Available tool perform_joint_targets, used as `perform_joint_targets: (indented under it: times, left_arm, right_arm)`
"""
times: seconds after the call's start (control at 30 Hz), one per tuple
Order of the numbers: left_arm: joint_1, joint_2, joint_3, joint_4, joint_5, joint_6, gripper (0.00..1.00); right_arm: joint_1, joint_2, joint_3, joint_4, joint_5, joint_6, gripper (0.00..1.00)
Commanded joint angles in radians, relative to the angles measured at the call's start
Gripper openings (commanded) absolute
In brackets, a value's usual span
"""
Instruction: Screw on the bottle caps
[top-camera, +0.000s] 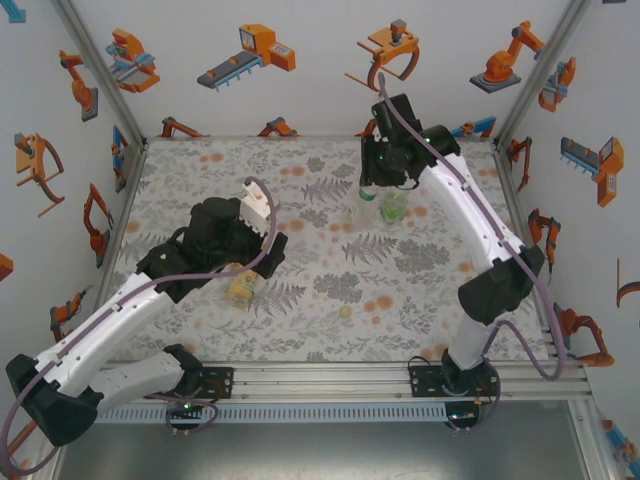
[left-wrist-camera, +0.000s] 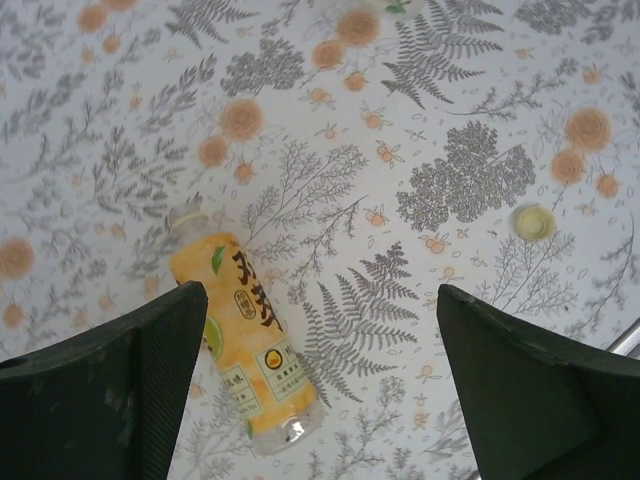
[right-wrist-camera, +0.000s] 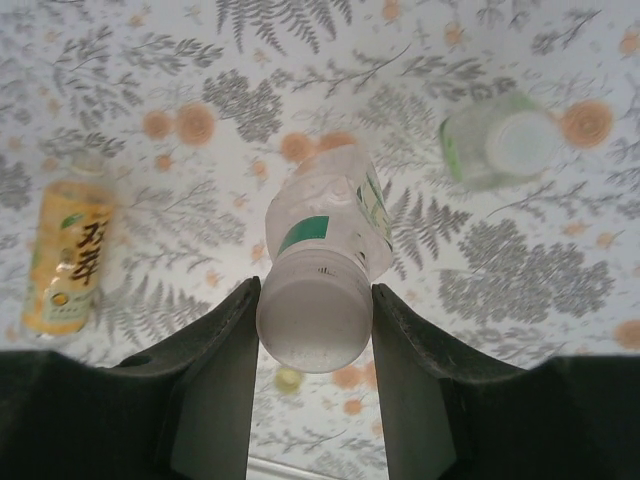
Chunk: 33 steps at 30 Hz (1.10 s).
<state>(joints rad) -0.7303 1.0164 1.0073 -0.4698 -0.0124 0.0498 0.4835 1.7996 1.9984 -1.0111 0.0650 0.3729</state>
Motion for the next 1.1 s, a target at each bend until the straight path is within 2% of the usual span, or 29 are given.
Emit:
perform_joint_targets:
  times: [0.0,0.27,0.57,0.6,0.67,0.97,1.07]
  left_arm:
    - [0.014,0.017,0.037,-0.066,0.006,-0.127,0.86]
    - [0.018,0.025,0.025,-0.067,0.035,-0.154,0.86]
    - [0.020,0.024,0.018,-0.068,0.029,-0.154,0.86]
    - [0.020,0.025,0.016,-0.069,0.029,-0.154,0.86]
    - [0.020,0.025,0.016,-0.068,0.028,-0.154,0.86]
    - [0.020,0.025,0.014,-0.077,0.022,-0.156,0.86]
    - [0.022,0.026,0.014,-0.081,0.020,-0.158,0.86]
  right_arm:
    - [-0.025,0.064,0.095,-0.026,0.030,-0.085,0.15]
    - [-0.043,0.227,0.226,-0.071,0.003,-0.096,0.14]
    - [-0.043,0.273,0.211,-0.076,-0.016,-0.093,0.16]
    - [-0.043,0.273,0.208,-0.076,-0.016,-0.094,0.19]
    - [-0.043,0.276,0.202,-0.080,-0.023,-0.096,0.32]
    - [-0.043,0.280,0.265,-0.123,-0.044,-0.117,0.53]
    - [-0.044,0.280,0.318,-0.155,-0.036,-0.127,0.57]
